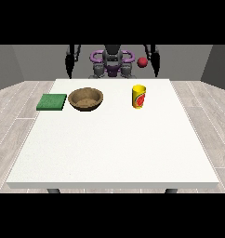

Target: Pick the cup and pour the ball into the bowl, then pick the bowl and place it on the pad

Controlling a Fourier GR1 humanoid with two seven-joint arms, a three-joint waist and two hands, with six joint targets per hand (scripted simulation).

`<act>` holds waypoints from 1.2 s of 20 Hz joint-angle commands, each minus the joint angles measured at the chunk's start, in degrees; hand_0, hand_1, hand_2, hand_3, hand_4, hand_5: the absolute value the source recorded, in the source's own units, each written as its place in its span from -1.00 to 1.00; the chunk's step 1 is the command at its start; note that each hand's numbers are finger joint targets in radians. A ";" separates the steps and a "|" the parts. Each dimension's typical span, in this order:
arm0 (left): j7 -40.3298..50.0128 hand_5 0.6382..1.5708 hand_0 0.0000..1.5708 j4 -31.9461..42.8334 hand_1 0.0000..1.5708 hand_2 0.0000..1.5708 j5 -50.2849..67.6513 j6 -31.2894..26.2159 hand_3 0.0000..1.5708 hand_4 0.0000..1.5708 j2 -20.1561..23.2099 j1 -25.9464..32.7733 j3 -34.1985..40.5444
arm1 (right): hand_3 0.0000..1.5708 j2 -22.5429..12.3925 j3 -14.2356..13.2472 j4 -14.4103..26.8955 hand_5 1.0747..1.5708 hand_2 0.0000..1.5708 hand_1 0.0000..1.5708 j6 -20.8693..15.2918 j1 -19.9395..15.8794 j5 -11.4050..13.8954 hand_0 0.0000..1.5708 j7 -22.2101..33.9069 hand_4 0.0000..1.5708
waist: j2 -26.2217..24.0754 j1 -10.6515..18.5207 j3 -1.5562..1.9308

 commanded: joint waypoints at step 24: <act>-13.49 0.49 -1.00 -3.41 -1.00 -1.00 6.88 -2.65 -1.00 -1.00 1.64 -9.36 2.59 | -1.00 2.06 -3.02 -1.20 0.98 -1.00 -1.00 2.70 -7.56 -5.70 -1.00 -9.83 -1.00 | 5.66 -1.52 -1.10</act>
